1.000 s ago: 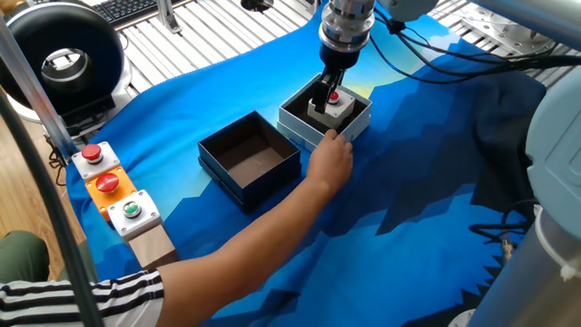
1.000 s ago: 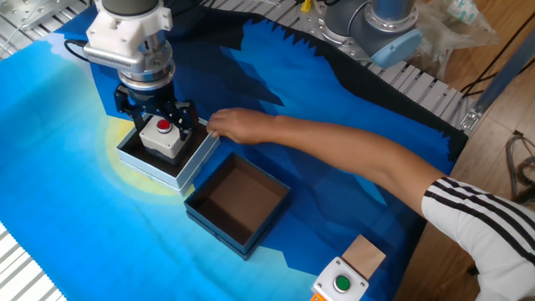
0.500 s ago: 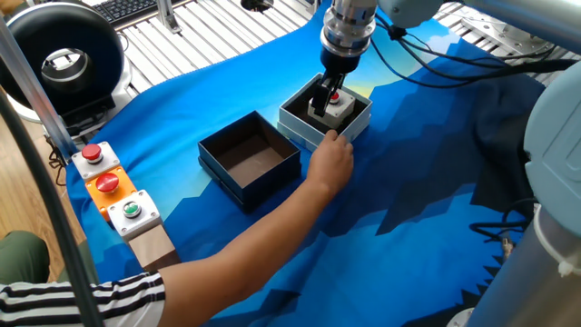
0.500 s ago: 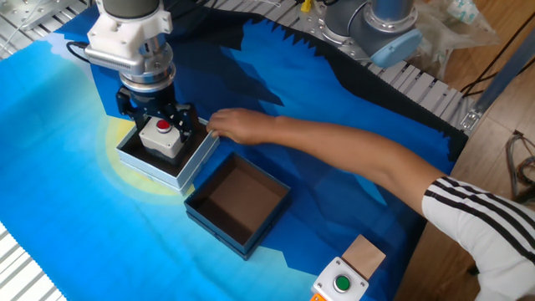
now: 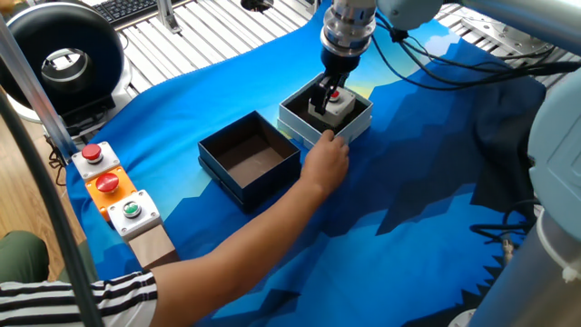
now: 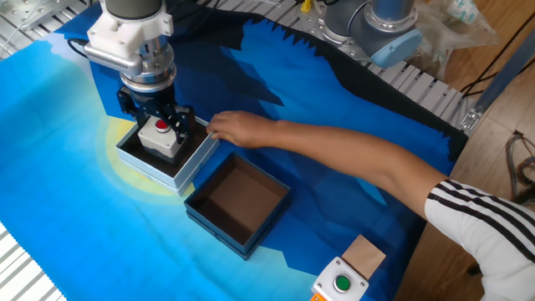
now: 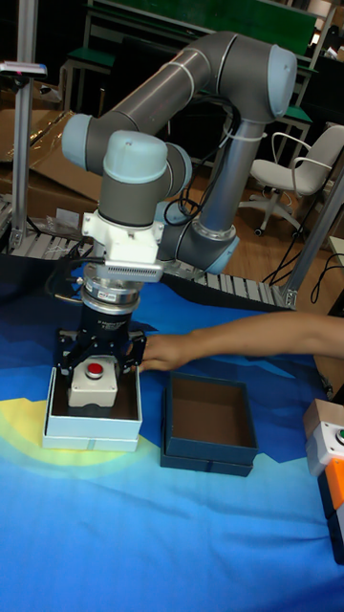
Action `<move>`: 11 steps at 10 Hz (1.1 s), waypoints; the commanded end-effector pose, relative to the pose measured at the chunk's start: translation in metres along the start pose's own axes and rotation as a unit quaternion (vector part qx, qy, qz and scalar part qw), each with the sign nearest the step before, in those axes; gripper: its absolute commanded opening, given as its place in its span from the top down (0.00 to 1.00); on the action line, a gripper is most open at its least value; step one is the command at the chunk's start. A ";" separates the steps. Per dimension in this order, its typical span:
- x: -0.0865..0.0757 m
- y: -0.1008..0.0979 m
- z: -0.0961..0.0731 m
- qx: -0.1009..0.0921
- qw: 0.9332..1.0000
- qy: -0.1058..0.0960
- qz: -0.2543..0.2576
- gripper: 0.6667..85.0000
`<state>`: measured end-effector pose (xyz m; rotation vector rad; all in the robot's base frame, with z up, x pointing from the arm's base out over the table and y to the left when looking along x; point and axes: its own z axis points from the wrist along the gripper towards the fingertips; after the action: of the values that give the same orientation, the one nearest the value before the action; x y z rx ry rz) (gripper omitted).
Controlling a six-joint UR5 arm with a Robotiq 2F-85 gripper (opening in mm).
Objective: Move an object from one box to another
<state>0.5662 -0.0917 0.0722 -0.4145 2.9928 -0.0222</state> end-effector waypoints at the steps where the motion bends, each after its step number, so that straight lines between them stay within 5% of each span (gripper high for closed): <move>1: -0.001 0.006 -0.022 0.000 1.000 0.003 0.021 1.00; 4: -0.014 0.034 -0.064 -0.002 0.999 0.019 0.043 1.00; 7: -0.037 0.084 -0.102 -0.009 0.997 0.028 0.074 1.00; 11: -0.060 0.147 -0.114 -0.026 0.993 0.011 0.111 1.00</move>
<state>0.5689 0.0179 0.1734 -0.1651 3.0636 0.0096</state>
